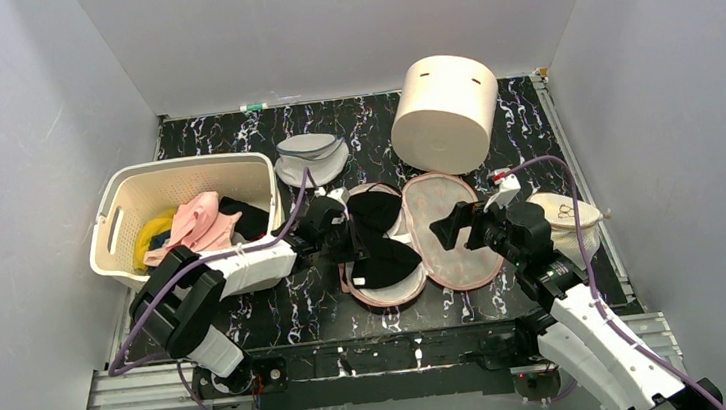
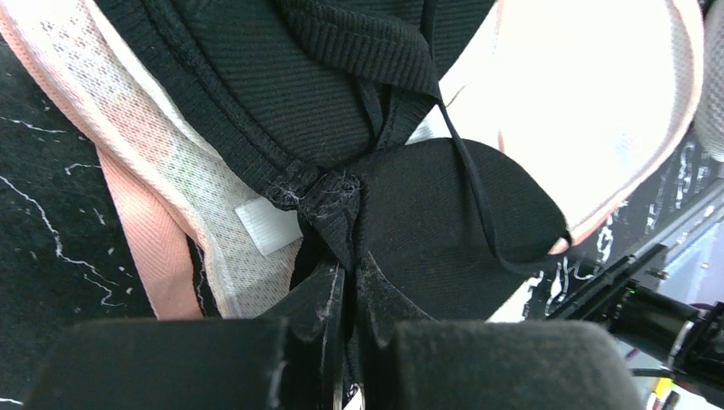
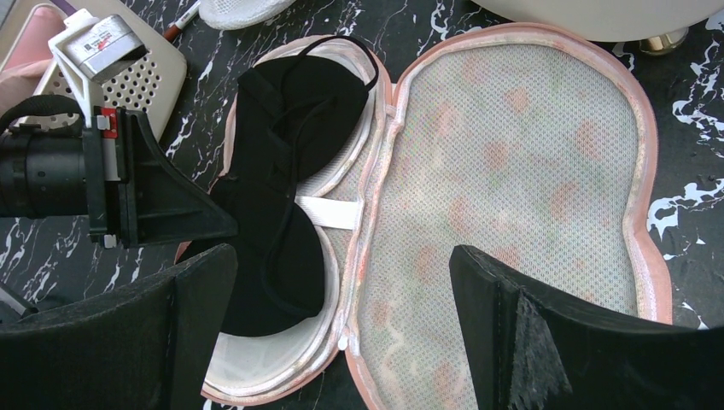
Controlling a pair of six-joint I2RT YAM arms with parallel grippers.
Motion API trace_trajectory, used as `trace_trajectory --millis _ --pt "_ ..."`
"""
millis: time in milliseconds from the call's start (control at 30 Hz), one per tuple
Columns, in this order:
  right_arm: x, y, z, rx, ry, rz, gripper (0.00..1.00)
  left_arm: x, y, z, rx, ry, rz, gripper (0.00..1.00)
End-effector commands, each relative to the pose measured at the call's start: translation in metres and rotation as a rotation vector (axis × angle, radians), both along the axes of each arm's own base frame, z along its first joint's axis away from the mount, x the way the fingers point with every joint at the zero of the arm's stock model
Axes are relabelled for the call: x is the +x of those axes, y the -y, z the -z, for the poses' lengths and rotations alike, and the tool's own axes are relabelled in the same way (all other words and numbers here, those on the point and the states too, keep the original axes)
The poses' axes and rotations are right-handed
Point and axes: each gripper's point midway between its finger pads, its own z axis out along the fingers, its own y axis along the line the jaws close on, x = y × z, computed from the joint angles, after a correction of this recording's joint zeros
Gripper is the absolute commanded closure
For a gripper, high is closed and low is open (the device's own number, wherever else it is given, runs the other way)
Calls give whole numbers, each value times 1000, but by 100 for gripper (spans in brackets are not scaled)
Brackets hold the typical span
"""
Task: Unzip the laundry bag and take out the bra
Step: Pick up the bra from the laundry bag.
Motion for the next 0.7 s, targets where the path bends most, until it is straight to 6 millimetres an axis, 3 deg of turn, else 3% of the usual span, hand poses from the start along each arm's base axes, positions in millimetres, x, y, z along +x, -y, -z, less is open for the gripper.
trace_trajectory --millis 0,133,167,400,500,667 --pt "6 -3 -20 17 89 -13 4 -5 7 -27 -94 -33 -13 100" --pt "7 -4 -19 16 83 -16 4 -10 1 -30 -84 -102 -62 99" --pt "7 -3 -19 15 83 -16 4 -11 0 -33 -79 -101 -64 92" --pt "6 -5 -17 17 80 -22 4 -26 -3 -44 -106 -135 -36 75" --pt "7 -5 -17 16 77 -22 4 -32 3 -41 -135 -171 -15 61" --pt "6 -5 -18 14 82 -23 4 -35 -1 -30 -108 -189 -14 50"
